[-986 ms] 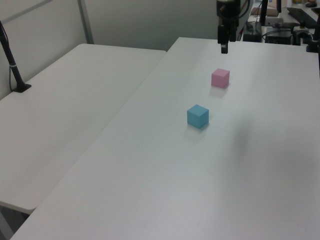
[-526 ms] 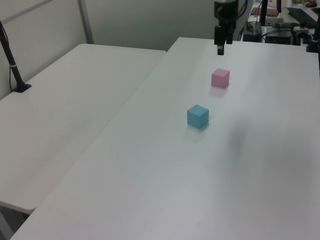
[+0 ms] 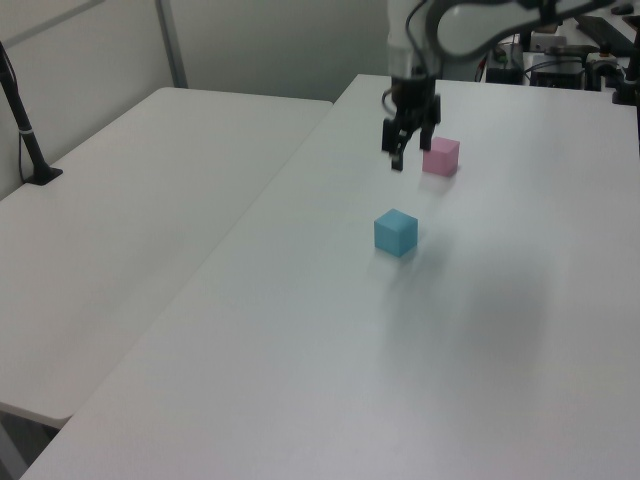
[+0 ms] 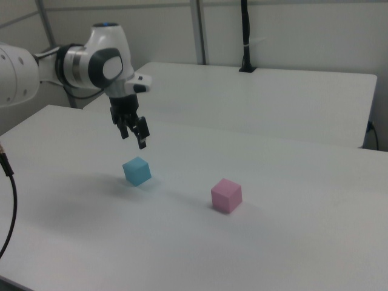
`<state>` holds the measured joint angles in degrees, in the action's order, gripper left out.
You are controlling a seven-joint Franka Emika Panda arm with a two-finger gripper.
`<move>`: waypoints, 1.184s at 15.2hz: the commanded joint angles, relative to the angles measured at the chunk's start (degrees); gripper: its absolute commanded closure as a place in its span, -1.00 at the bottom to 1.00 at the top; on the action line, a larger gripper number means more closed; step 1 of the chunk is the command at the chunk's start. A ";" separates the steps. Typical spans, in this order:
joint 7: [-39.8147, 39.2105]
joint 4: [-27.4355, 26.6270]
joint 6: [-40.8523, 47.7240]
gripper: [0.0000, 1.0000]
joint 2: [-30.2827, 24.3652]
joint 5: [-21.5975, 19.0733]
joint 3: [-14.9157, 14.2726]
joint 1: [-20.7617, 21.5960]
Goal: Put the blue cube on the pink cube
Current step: 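Lower the gripper onto the light-blue cube and close on it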
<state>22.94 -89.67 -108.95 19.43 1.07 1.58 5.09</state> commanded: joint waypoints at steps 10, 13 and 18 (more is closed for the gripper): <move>9.58 -3.32 -8.38 -1.00 7.02 7.36 -0.53 4.40; 9.58 -3.32 -9.43 -0.65 8.60 7.54 -0.53 4.84; 4.52 -2.62 -9.97 0.36 8.09 7.37 -1.05 4.23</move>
<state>31.54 -92.03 -117.99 28.61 7.79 1.43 9.46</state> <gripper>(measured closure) 0.423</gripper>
